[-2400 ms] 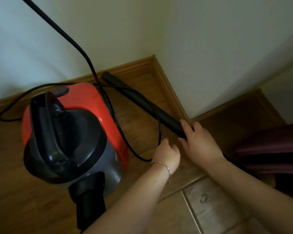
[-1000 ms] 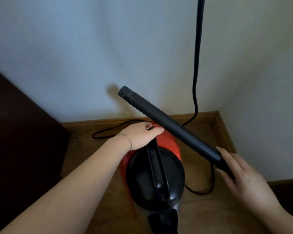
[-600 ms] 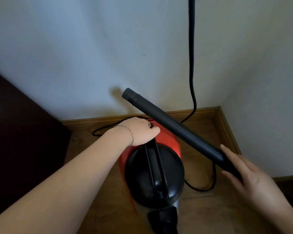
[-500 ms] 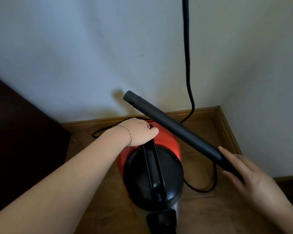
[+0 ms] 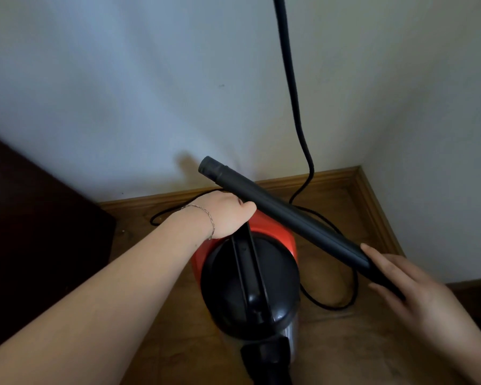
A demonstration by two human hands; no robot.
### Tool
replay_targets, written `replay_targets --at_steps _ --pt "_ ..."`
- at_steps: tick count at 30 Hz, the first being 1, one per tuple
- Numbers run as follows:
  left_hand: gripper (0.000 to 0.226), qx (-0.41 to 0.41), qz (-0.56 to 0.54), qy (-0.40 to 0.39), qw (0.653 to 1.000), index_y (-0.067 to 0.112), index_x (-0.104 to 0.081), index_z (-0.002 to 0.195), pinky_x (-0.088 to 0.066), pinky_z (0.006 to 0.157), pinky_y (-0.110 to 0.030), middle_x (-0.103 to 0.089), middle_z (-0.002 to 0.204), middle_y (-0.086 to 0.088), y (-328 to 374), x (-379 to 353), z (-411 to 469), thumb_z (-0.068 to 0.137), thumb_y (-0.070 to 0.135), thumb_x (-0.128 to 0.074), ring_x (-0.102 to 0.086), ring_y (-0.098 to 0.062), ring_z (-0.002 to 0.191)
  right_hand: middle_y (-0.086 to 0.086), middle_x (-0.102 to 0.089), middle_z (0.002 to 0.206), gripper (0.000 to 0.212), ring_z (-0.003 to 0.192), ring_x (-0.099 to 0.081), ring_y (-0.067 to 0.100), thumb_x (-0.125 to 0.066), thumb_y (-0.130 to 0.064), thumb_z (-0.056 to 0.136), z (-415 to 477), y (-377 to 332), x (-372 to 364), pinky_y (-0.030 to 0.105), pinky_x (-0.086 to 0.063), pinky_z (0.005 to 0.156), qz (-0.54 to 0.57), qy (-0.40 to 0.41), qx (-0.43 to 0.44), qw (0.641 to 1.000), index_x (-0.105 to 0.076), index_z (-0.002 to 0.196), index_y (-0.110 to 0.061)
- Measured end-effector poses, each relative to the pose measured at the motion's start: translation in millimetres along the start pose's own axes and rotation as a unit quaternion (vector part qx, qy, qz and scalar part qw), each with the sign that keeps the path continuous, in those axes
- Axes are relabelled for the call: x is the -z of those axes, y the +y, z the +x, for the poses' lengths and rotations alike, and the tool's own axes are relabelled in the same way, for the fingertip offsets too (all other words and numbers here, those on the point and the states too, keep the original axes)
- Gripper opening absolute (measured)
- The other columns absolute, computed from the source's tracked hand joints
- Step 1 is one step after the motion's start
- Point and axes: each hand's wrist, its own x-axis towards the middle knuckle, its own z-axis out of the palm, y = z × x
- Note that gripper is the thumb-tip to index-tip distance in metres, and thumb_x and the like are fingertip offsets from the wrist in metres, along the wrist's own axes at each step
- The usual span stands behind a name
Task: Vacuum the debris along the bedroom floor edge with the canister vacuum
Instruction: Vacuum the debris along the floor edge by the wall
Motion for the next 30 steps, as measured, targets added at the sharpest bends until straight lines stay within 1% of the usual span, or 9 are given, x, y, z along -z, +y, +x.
replay_targets --at_steps 8,11,13,15,17,19,23,26,30 --pt "0.034 0.03 0.018 0.118 0.992 0.023 -0.055 0.078 -0.041 0.058 -0.03 -0.059 0.074 0.001 6.3 -0.7 -24.9 0.088 0.046 -0.033 -0.058 -0.023 0.074 0.012 -0.063 0.104 0.077 0.079 -0.064 0.027 -0.075 -0.008 0.072 -9.7 -23.8 22.8 0.039 -0.057 0.06 -0.013 0.01 -0.028 0.999 -0.041 0.141 -0.015" --pt "0.034 0.08 -0.141 0.146 0.976 0.017 -0.062 0.098 -0.05 0.074 -0.038 -0.067 0.089 -0.002 24.9 7.7 -57.8 0.087 0.04 -0.039 -0.06 -0.025 0.085 0.015 -0.064 0.103 0.071 0.079 -0.063 0.032 -0.075 -0.008 0.074 -13.9 -47.8 51.4 0.04 -0.055 0.063 -0.013 0.017 -0.036 0.999 -0.045 0.139 -0.015" --pt "0.033 0.129 -0.371 0.161 0.906 0.014 -0.061 0.1 -0.048 0.08 -0.04 -0.067 0.092 -0.005 47.3 15.5 -90.0 0.087 0.04 -0.045 -0.061 -0.027 0.091 0.014 -0.065 0.1 0.07 0.076 -0.063 0.033 -0.077 -0.008 0.073 -19.2 -68.2 75.3 0.038 -0.053 0.064 -0.021 0.024 -0.043 0.999 -0.048 0.137 -0.015" --pt "0.039 0.16 -0.623 0.118 0.756 0.018 -0.052 0.122 -0.05 0.085 -0.034 -0.065 0.108 -0.002 79.9 17.2 -126.7 0.089 0.039 -0.053 -0.064 -0.021 0.097 0.013 -0.066 0.096 0.07 0.074 -0.063 0.033 -0.08 -0.008 0.071 -27.4 -94.0 99.6 0.037 -0.053 0.064 -0.019 0.028 -0.045 0.998 -0.051 0.134 -0.016" --pt "0.048 0.182 -0.749 0.077 0.633 0.028 -0.041 0.133 -0.053 0.076 -0.028 -0.061 0.118 -0.001 119.2 9.4 -162.0 0.088 0.034 -0.059 -0.065 -0.014 0.091 0.013 -0.067 0.094 0.068 0.071 -0.063 0.032 -0.081 -0.007 0.068 -37.5 -124.1 122.3 0.037 -0.054 0.063 -0.008 0.029 -0.034 0.999 -0.056 0.13 -0.016" --pt "0.047 0.232 -0.781 0.09 0.572 0.029 -0.038 0.133 -0.055 0.075 -0.032 -0.058 0.119 -0.001 156.7 -0.4 -191.4 0.09 0.03 -0.058 -0.063 -0.016 0.09 0.012 -0.068 0.093 0.068 0.07 -0.063 0.031 -0.081 -0.005 0.066 -48.9 -152.7 144.1 0.038 -0.056 0.061 0.0 0.018 -0.013 1.0 -0.058 0.128 -0.017" --pt "0.051 0.314 -0.728 0.135 0.594 0.024 -0.03 0.14 -0.041 0.104 -0.043 -0.053 0.129 0.001 193.6 -2.3 -242.5 0.094 0.038 -0.047 -0.052 -0.021 0.118 0.003 -0.067 0.102 0.067 0.081 -0.061 0.024 -0.068 -0.018 0.077 -85.6 -189.9 180.9 0.039 -0.056 0.065 0.038 -0.059 -0.036 0.997 -0.044 0.139 -0.027" --pt "0.039 0.279 -0.743 0.122 0.596 0.029 -0.035 0.133 -0.052 0.086 -0.035 -0.066 0.104 0.004 205.6 4.7 -275.6 0.095 0.037 -0.045 -0.068 -0.01 0.092 -0.01 -0.062 0.108 0.066 0.092 -0.06 0.014 -0.057 -0.043 0.081 -119.4 -185.2 210.1 0.033 -0.054 0.076 0.115 -0.217 -0.185 0.951 -0.026 0.139 -0.047" --pt "0.041 0.266 -0.746 0.133 0.596 0.026 -0.035 0.135 -0.052 0.071 -0.03 -0.066 0.093 0.004 216.0 16.1 -309.4 0.097 0.036 -0.043 -0.069 -0.011 0.081 -0.021 -0.066 0.078 0.029 0.072 -0.061 -0.004 -0.055 -0.053 0.08 -172.3 -172.4 252.8 0.011 -0.045 0.063 0.27 -0.322 -0.261 0.869 -0.043 0.098 -0.073"
